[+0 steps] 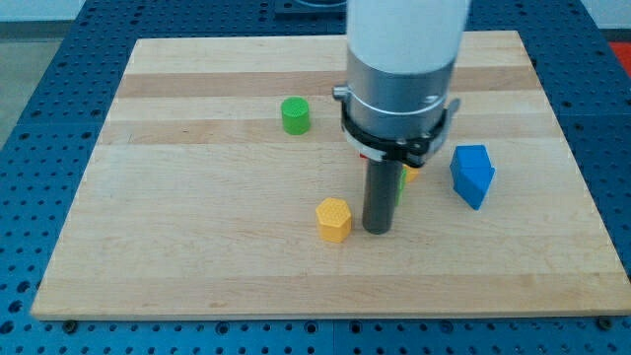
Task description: Push the yellow heart into the yellow hexagon
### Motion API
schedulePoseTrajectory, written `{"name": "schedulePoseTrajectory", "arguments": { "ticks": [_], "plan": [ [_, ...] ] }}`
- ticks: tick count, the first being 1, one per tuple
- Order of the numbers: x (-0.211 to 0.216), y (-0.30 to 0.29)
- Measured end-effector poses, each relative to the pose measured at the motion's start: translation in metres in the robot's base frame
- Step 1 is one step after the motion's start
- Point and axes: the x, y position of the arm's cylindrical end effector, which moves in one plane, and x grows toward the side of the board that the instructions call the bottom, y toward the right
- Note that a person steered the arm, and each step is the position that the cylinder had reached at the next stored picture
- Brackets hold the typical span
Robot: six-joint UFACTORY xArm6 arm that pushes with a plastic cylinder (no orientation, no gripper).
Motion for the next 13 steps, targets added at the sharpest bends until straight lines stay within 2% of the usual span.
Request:
{"name": "schedulePoseTrajectory", "arguments": {
  "ticks": [2, 5, 8, 10, 11, 13],
  "plan": [
    [-0.003, 0.028],
    [-0.041, 0.068],
    [-0.090, 0.068],
    [-0.089, 0.041],
    [-0.074, 0.020],
    [-0.064, 0.010]
  ]
}}
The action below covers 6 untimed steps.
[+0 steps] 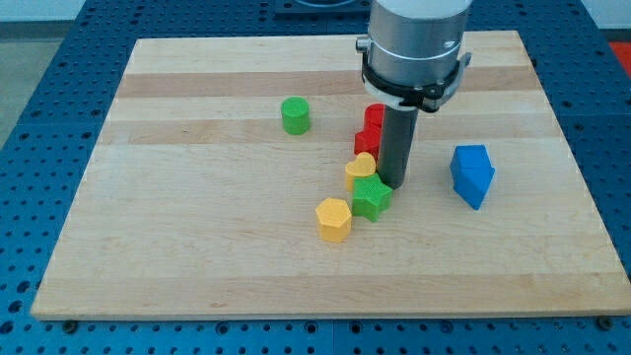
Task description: Push the yellow heart into the yellow hexagon
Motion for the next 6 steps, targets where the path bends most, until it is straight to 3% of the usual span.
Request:
{"name": "schedulePoseTrajectory", "arguments": {
  "ticks": [2, 6],
  "plan": [
    [-0.011, -0.017],
    [-0.028, -0.109]
  ]
}}
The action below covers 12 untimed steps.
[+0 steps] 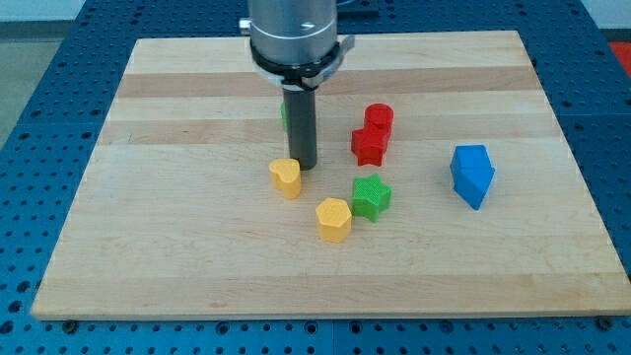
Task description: Push the yellow heart into the yellow hexagon
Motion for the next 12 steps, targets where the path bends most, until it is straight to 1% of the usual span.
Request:
{"name": "schedulePoseTrajectory", "arguments": {
  "ticks": [3, 4, 5, 8, 9, 11, 12],
  "plan": [
    [0.002, -0.054],
    [0.018, -0.054],
    [0.034, -0.052],
    [0.035, -0.014],
    [0.038, -0.011],
    [0.059, 0.003],
    [0.093, 0.003]
  ]
}}
